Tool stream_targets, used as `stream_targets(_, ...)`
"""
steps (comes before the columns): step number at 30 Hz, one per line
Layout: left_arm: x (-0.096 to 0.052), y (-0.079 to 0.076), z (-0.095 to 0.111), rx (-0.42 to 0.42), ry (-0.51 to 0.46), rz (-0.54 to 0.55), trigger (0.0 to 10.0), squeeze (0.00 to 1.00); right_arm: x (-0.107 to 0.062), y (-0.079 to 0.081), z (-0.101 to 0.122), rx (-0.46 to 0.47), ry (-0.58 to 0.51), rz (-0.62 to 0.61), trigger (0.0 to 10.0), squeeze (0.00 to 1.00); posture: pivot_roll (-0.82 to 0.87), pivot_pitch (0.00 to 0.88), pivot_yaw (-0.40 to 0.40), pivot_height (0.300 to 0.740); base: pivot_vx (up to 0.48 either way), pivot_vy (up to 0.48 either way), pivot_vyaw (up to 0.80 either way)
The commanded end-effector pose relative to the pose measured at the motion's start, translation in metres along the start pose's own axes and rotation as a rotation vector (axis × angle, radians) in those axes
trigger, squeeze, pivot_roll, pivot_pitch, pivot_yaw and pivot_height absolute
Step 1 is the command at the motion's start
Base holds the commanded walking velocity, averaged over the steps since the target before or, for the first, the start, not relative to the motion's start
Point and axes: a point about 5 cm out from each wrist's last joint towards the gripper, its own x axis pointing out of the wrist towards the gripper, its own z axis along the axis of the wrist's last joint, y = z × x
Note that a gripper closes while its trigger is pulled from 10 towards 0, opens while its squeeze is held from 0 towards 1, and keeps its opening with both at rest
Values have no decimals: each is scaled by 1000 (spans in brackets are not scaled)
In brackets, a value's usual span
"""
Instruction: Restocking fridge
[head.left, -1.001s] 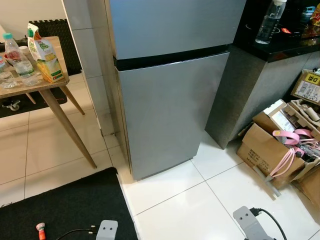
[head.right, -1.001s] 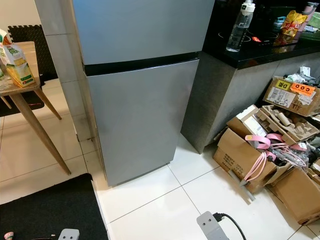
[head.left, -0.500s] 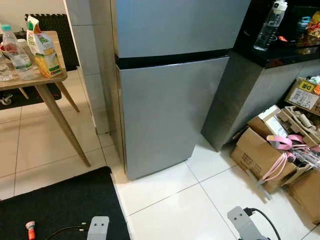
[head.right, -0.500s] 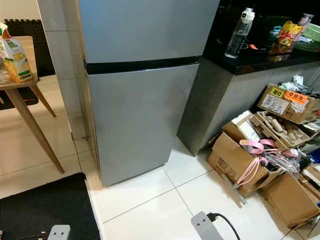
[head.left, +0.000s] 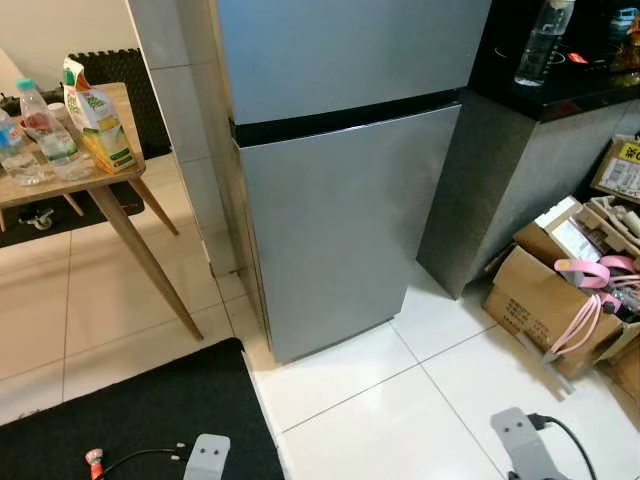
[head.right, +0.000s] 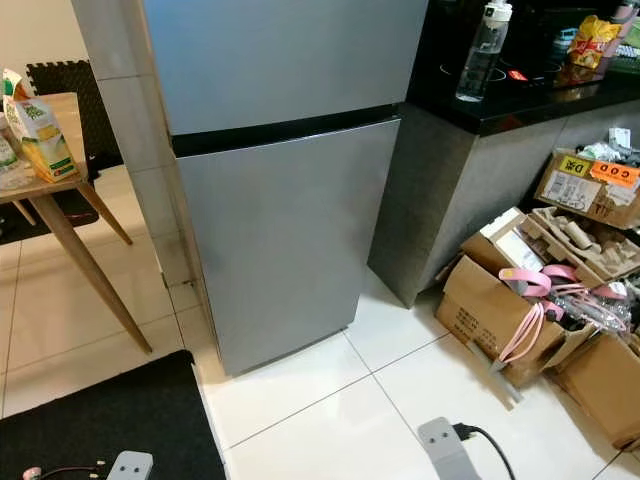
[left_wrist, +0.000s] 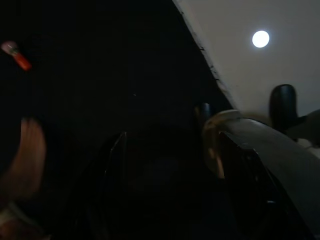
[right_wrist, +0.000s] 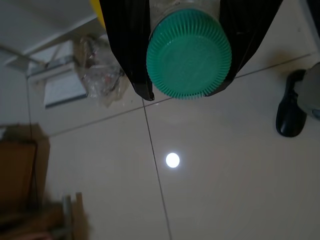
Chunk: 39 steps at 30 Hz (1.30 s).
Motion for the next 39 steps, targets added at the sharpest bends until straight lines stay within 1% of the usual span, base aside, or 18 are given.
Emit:
stream_targets(1,-1,6,-3,19,21,7,10000,0,-1,-8,-6,21,19,-30,10000,0,-55,0,-8,740,0,0,0)
stream_targets(5,-1,5,-1,16,16,7,10000,0,-3,-14,-11,52,31,-51,10000,0,-54,0,-12,740,0,0,0)
stream_targets(6,0,3,-1,13,16,5,10000,0,-3,-17,-13,61,35,-59,10000,0,-61,0,-15,740,0,0,0)
stream_targets(8,0,2,-1,12,16,4,10000,0,-4,-17,-13,60,36,-60,10000,0,-61,0,-15,740,0,0,0)
stream_targets(13,1,-5,-2,15,22,-13,10000,0,-5,-25,-16,74,37,-81,10000,0,-77,0,-24,740,0,0,0)
stream_targets(17,1,-5,0,3,18,-12,10000,0,-5,-28,-15,73,36,-86,10000,0,-62,0,-39,740,0,0,0)
stream_targets(24,1,-5,-2,-7,21,-8,10000,0,-5,-36,-10,87,25,-109,10000,0,-62,0,-37,740,0,0,0)
stream_targets(28,1,-7,1,-19,13,-8,10000,0,-5,-38,-11,85,31,-112,10000,0,-68,0,-50,740,0,0,0)
stream_targets(32,2,-8,0,-17,17,-11,10000,0,-6,-38,-12,87,34,-114,10000,0,-83,0,-41,740,0,0,0)
stream_targets(35,4,-17,7,-5,3,-37,10000,0,-6,-43,-12,93,28,-130,10000,0,-91,0,-33,740,0,0,0)
stream_targets(39,6,-22,18,2,-24,-49,10000,0,-7,-47,-13,77,34,-135,10000,0,-83,0,-48,740,0,0,0)
